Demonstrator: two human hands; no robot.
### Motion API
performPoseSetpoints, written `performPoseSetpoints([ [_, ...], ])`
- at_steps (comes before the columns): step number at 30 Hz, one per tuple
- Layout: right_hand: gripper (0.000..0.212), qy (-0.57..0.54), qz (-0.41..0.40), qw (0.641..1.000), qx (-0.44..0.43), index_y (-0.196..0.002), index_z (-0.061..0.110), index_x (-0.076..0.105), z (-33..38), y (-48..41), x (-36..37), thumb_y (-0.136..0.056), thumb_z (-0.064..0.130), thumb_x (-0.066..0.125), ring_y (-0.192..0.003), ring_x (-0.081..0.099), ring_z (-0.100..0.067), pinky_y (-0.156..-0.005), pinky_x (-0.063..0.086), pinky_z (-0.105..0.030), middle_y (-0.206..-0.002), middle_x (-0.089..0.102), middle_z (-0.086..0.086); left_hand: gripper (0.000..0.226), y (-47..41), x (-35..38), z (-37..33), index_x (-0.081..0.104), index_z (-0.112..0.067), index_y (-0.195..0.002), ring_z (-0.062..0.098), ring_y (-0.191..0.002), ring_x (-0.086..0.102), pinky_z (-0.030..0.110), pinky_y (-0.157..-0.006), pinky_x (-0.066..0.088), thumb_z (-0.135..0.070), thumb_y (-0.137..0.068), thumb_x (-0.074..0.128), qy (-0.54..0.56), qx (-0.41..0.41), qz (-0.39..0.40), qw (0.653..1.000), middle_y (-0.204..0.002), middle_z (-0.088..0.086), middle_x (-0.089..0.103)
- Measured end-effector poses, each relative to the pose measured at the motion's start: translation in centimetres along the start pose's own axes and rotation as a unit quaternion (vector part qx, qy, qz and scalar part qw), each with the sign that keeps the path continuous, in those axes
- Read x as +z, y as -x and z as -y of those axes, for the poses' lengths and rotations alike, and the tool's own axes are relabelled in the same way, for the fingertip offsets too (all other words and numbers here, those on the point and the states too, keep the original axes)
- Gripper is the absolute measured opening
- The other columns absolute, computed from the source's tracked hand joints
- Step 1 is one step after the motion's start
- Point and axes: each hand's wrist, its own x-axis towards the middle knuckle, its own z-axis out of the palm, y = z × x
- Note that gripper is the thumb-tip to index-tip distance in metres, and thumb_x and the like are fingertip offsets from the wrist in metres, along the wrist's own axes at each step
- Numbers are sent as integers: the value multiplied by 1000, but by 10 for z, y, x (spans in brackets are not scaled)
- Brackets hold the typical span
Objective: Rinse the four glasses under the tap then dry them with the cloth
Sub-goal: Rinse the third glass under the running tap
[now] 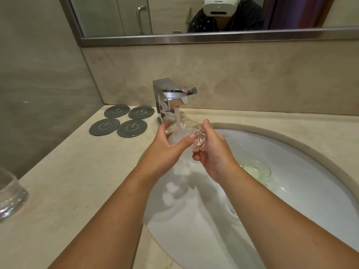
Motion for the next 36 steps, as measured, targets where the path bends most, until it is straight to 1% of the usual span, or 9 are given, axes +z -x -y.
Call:
performPoseSetpoints([
  [3, 42, 31, 5, 999, -35, -115, 12, 69, -5, -3, -1, -103, 52, 62, -57, 51, -19, -49, 40, -30, -92, 58, -13, 120, -1, -1, 1, 36, -41, -158, 9, -135, 61, 43, -112, 53, -93, -58, 78, 17, -8, -9, 1000, -144, -14, 63],
  [8, 34, 64, 13, 995, -77, -112, 15, 70, -6, -1, 0, -102, 48, 66, -66, 55, -19, -52, 43, -32, -93, 66, 0, 111, -5, 0, 2, 44, -28, -156, 14, -118, 72, 27, -83, 59, -73, -63, 82, 81, -35, -14, 996, -141, -1, 68],
  [13, 46, 74, 18, 997, -30, -125, 15, 69, -5, 0, 1, -99, 54, 66, -74, 62, -22, -53, 48, -32, -110, 70, -6, 92, -5, -3, 0, 49, -30, -150, 14, -115, 75, 31, -89, 60, -53, -69, 86, 106, -23, -13, 994, -132, 2, 73],
  [16, 54, 75, 26, 996, 36, -125, 20, 67, -2, 4, 2, -100, 66, 56, -68, 62, -20, -50, 45, -30, -116, 68, -3, 86, -4, -4, -1, 49, -37, -146, 7, -122, 68, 40, -105, 57, -51, -72, 89, 65, 3, -19, 998, -134, -8, 67],
  [21, 58, 15, 36, 996, 86, -107, 17, 73, 1, 6, 1, -98, 72, 54, -50, 45, -14, -48, 32, -27, -81, 62, -2, 88, 2, -3, -6, 42, -37, -156, -4, -124, 63, 30, -109, 51, -38, -82, 91, -9, 58, 8, 998, -138, -16, 61],
  [25, 53, -24, 47, 995, 79, -116, 14, 73, -1, 1, -1, -99, 62, 60, -51, 47, -13, -48, 37, -26, -85, 66, -4, 87, 4, -2, -6, 41, -35, -158, -18, -116, 61, 27, -107, 49, -27, -86, 89, -16, 73, 27, 997, -138, -21, 63],
  [27, 46, -37, 47, 996, 60, -116, 14, 70, 0, 0, -1, -100, 57, 61, -53, 47, -15, -45, 36, -26, -85, 64, -6, 92, 2, -1, -5, 39, -35, -160, -17, -116, 62, 26, -106, 49, -35, -84, 90, -5, 65, 26, 998, -140, -22, 61],
  [31, 26, -39, 20, 999, 10, -101, 18, 68, 5, 3, 2, -101, 43, 65, -53, 48, -16, -48, 35, -28, -78, 62, -1, 115, 4, 0, -8, 35, -39, -160, 0, -123, 66, 43, -109, 55, -83, -62, 78, 9, 32, 7, 999, -143, -15, 63],
  [36, 13, -4, 15, 999, -33, -99, 22, 73, 2, 3, 1, -99, 33, 67, -67, 60, -17, -51, 38, -30, -85, 69, 2, 105, 5, 1, -11, 38, -33, -159, 10, -130, 64, 21, -78, 61, -74, -70, 77, 32, 10, -6, 999, -152, -2, 58],
])
